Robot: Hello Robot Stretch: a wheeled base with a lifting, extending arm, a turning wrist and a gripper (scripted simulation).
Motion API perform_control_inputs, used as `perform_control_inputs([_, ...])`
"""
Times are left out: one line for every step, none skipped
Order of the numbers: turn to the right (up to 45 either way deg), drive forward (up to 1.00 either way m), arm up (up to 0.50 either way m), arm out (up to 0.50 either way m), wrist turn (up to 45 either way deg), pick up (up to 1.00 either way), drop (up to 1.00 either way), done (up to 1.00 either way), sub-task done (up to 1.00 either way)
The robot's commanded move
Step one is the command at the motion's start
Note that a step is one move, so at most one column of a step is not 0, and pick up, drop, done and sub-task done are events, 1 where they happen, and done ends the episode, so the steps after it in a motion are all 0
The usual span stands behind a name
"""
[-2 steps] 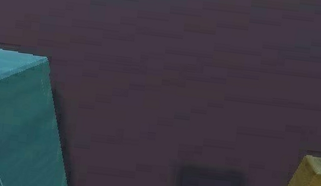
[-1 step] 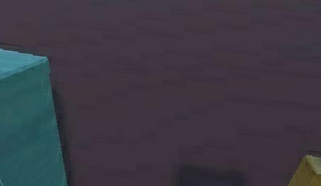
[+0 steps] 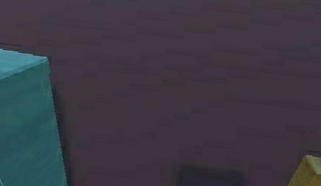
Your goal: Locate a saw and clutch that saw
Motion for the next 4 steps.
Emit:
perform_control_inputs([0.0, 0.0, 0.0, 0.0, 45.0, 0.0, 0.0, 0.0, 0.0])
perform_control_inputs([0.0, 0.0, 0.0, 0.0, 45.0, 0.0, 0.0, 0.0, 0.0])
perform_control_inputs([0.0, 0.0, 0.0, 0.0, 45.0, 0.0, 0.0, 0.0, 0.0])
perform_control_inputs([0.0, 0.0, -0.3, 0.0, 0.0, 0.0, 0.0, 0.0, 0.0])
